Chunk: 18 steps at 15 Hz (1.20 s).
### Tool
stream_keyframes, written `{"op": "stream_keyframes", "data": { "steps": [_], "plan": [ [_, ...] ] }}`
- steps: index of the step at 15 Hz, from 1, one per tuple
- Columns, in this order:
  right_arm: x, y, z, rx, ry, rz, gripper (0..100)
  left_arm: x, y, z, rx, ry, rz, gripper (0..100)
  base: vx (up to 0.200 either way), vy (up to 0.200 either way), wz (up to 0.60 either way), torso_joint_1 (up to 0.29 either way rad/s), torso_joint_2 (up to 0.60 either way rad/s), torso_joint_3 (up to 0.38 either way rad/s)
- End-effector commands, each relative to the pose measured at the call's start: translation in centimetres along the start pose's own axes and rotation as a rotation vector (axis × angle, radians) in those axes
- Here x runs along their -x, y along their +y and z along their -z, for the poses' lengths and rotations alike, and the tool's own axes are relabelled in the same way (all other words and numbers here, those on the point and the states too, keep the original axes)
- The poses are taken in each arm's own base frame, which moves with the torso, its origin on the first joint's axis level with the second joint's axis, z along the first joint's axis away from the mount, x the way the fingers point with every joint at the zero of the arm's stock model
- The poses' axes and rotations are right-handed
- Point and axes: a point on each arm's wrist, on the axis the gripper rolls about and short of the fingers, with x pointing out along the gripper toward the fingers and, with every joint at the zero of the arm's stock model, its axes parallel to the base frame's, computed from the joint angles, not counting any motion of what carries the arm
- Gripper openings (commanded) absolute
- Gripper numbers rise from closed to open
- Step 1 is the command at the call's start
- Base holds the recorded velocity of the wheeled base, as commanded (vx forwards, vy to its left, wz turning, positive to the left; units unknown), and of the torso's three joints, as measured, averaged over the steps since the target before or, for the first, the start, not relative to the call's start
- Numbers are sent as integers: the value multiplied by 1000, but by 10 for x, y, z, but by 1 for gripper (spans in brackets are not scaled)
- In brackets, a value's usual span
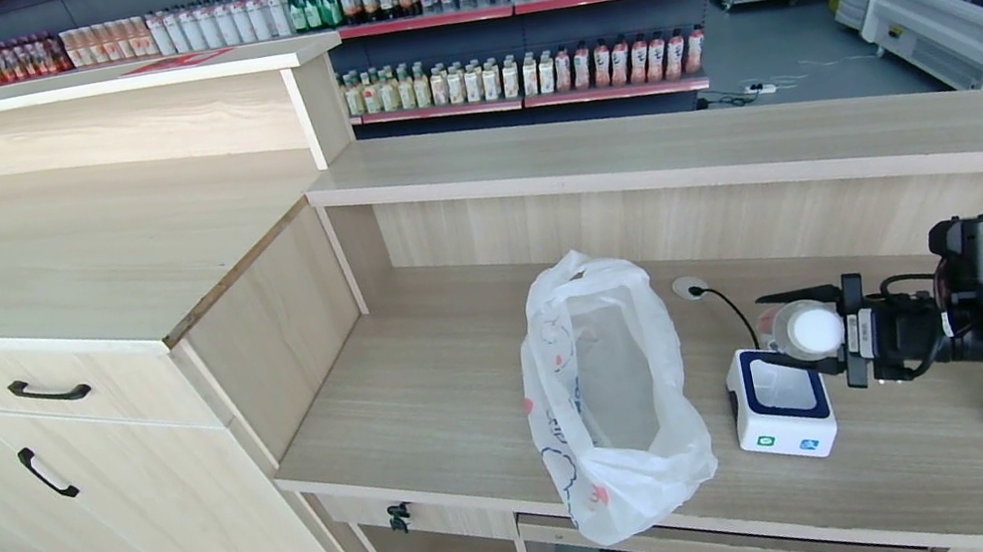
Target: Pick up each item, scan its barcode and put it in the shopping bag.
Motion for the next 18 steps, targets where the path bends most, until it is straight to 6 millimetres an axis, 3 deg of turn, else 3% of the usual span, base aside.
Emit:
{"op": "stream_keyframes", "data": {
  "steps": [1, 18],
  "plan": [
    [-1, 0, 2, 1, -2, 0, 0, 0, 0, 0, 0, 0, -1, 100, 0, 0, 0, 0, 0, 0],
    [-18, -1, -3, -4, -46, -19, 0, 0, 0, 0, 0, 0, -1, 100, 0, 0, 0, 0, 0, 0]
  ]
}}
